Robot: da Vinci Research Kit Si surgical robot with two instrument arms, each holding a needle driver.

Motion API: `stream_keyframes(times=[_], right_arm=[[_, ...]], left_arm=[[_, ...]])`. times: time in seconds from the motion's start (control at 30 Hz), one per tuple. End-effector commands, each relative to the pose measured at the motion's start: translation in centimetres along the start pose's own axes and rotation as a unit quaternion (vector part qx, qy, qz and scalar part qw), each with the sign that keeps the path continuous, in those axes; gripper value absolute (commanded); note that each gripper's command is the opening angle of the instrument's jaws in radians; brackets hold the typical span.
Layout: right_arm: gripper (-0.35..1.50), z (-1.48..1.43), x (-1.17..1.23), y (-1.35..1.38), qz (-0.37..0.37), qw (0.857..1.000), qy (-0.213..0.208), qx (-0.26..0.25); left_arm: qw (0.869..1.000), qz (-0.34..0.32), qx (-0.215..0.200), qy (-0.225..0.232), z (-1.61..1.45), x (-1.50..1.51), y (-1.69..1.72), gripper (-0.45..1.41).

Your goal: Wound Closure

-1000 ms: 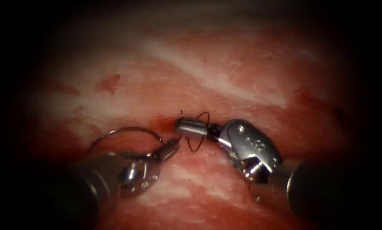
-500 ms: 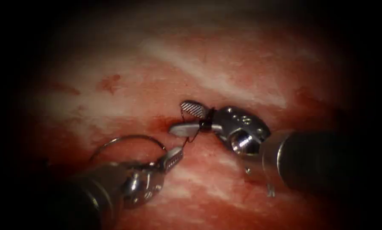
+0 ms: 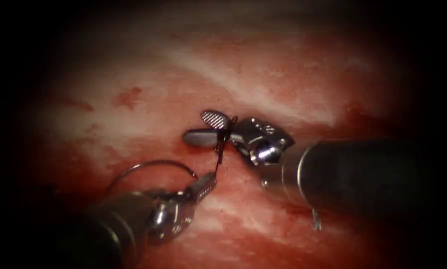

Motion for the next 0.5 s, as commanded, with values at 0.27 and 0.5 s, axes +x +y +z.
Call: stream_keyframes(times=[0.27,0.5], right_arm=[[0.98,0.02,-0.11,0.13,-0.002,1.0,-0.003,-0.007],[0.96,0.08,-0.27,0.15,0.004,1.0,-0.019,-0.013]], left_arm=[[1.0,0.0,-0.004,0.001,0.09,0.03,0.06,-0.45],[1.0,0.001,-0.007,0.001,0.12,0.05,0.09,-0.45]])
